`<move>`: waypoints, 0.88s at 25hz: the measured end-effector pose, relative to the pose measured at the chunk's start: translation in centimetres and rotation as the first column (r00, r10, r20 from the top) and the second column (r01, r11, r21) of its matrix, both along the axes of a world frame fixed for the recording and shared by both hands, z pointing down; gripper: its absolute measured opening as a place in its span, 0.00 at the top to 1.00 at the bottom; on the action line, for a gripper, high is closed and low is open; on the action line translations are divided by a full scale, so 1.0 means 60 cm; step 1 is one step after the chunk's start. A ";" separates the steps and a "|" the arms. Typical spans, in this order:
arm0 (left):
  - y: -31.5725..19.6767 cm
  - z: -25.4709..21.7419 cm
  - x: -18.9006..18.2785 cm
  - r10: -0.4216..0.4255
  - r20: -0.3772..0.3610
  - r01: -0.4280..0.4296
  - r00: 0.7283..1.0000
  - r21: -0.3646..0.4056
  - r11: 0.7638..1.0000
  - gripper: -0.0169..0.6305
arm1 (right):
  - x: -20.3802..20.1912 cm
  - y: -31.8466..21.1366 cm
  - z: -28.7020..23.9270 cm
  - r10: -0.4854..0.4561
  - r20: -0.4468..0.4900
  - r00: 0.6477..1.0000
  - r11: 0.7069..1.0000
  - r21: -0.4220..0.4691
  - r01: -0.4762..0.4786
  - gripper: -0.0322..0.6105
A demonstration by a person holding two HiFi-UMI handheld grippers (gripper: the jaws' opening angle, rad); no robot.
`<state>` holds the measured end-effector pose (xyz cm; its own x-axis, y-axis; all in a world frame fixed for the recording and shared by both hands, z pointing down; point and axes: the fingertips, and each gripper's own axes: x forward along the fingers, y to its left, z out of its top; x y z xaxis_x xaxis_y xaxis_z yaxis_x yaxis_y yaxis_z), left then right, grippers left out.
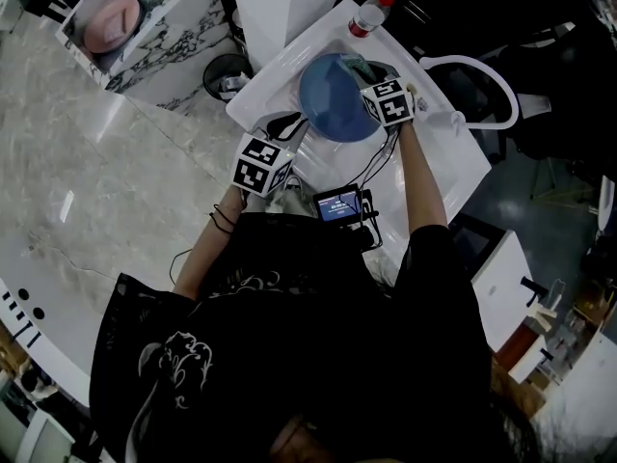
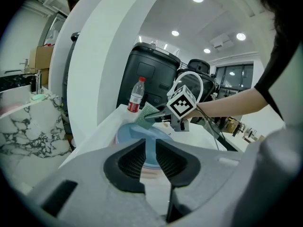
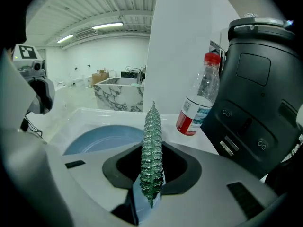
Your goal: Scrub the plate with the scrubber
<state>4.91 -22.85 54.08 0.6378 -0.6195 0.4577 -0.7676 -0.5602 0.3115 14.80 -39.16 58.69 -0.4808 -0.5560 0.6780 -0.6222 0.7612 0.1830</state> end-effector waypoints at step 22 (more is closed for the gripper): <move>0.002 0.010 -0.015 0.002 0.002 -0.002 1.000 -0.022 1.000 0.88 | -0.001 0.073 0.041 -0.013 0.037 0.999 0.992 -0.123 0.017 0.81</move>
<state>4.02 -22.76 54.65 0.6378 -0.6079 0.4729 -0.7674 -0.5544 0.3221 14.77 -34.79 61.16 -0.5136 -0.4620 0.7230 -0.6150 0.7859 0.0653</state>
